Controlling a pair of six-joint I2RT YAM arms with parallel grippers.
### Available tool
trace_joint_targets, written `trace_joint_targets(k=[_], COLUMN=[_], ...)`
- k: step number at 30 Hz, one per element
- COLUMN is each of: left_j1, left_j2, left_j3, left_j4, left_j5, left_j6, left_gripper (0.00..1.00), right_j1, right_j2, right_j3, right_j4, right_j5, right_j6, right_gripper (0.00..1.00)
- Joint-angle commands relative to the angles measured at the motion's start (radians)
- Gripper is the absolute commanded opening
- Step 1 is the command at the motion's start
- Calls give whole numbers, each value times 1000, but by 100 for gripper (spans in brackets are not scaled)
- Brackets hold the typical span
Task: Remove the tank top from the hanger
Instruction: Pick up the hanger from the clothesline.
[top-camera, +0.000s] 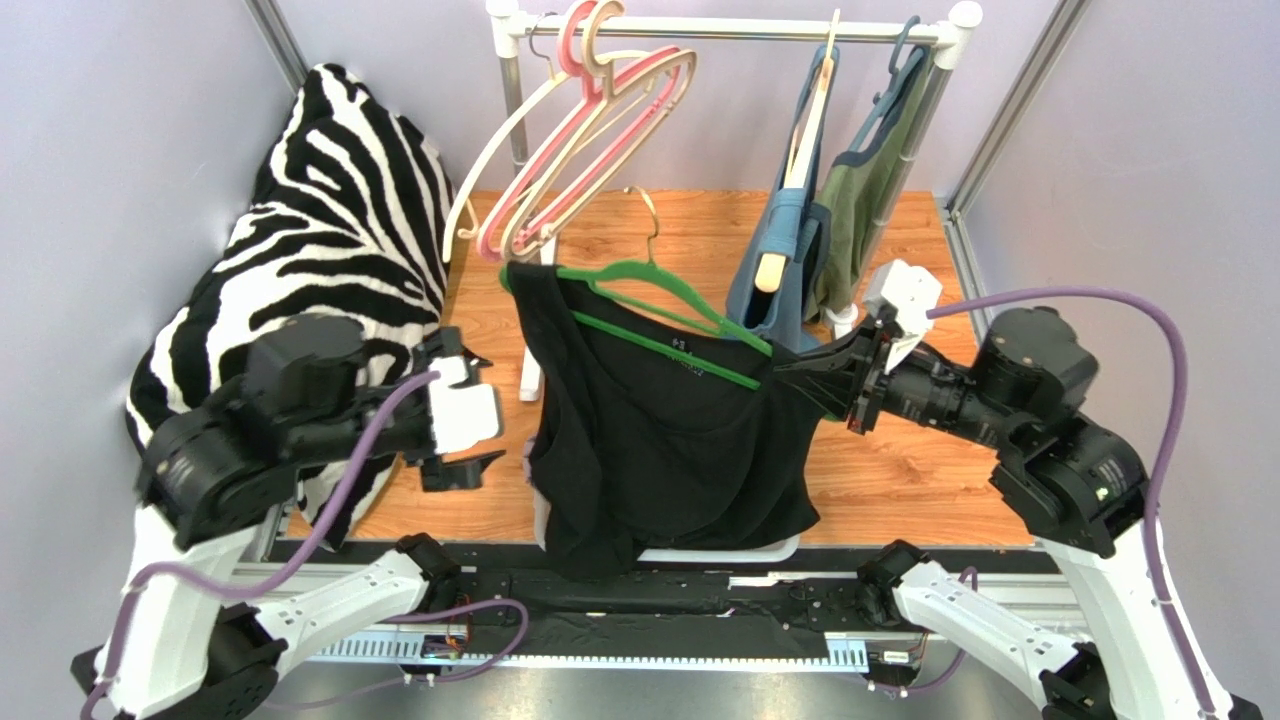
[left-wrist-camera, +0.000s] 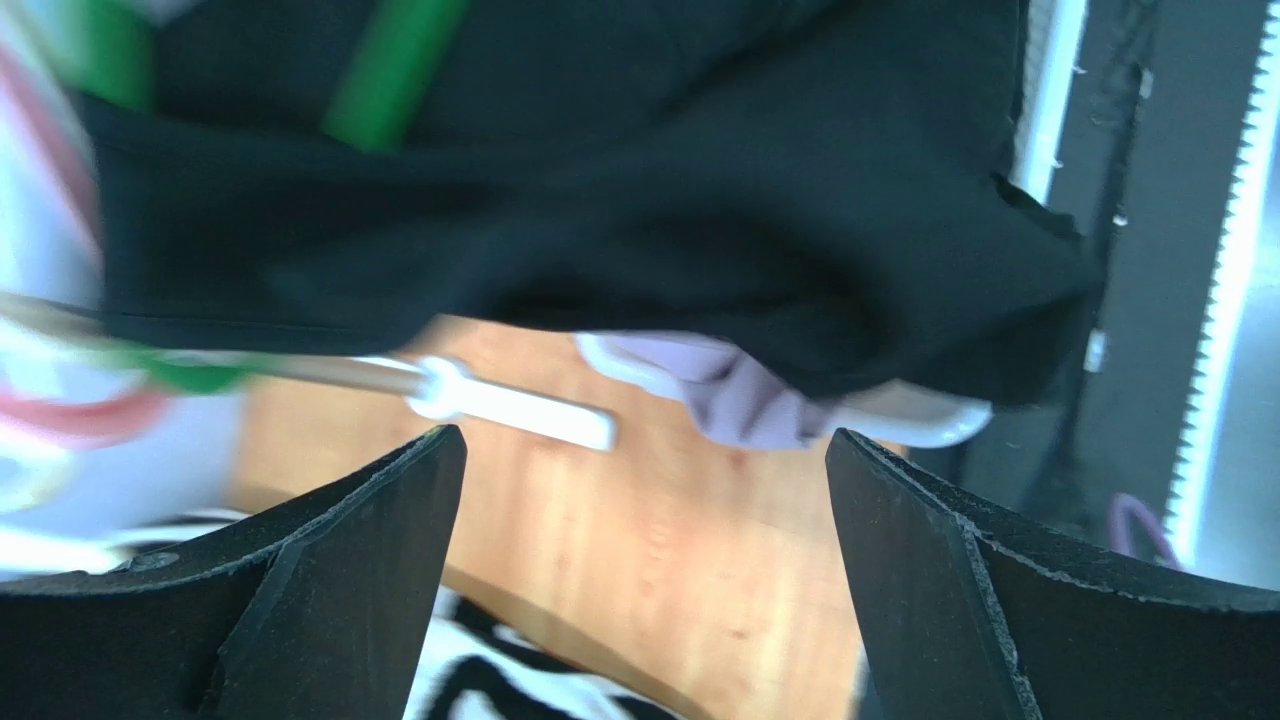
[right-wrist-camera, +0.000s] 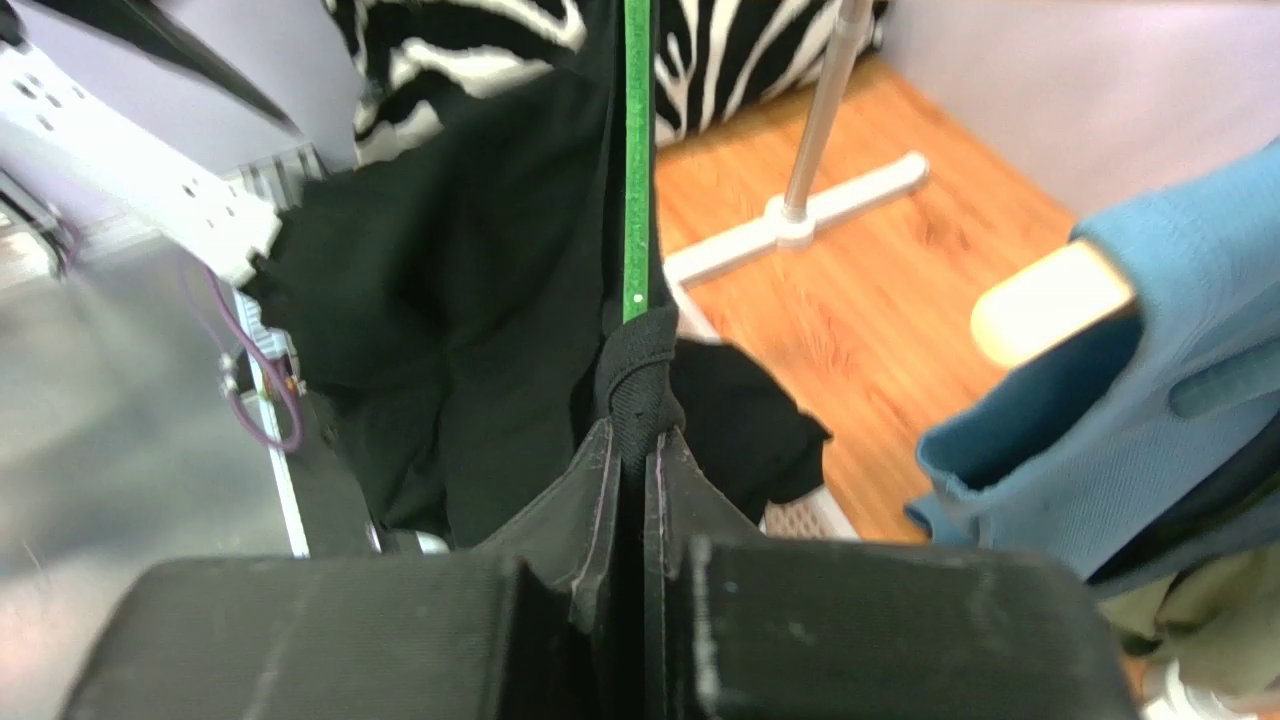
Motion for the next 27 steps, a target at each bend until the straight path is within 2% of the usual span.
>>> trace_joint_targets(k=[1,4,6,11,14,18,20,25,27], left_j1=[2,2,3,2,2,3,3,3,3], left_j2=[-45,-59,-47,16,40,100,113,136,143], left_j3=[40,-6,-10,97,173,315,329,254,211], left_j4=[-238,-189,-99,61,148,150,144,6,-3], left_j5=[7,-59,-91,-61,-21,36,91,247,266], left_j6=[173,170,133,93,66,0,-19,25,30], left_gripper=[99,99,99,99,99,99,99,99,99], right_j1=[1,1,1,1,1,1,1,4,10], right_j2=[-24,-38,-47,-85,-113,-128,-127,-125,-128], right_j3=[-18,-25,-26,-73,-123,-156,-164,-179,-189], right_j4=[40,81,104,118,120,105,108,149,169], right_j5=[-2,-19,-66,-189,-209,-210,-219,-235,-240], right_j6=[-79,-91,-100,-162,-192,-225,-231,-257,-275], right_gripper=[0,0,0,0,0,0,0,0,0])
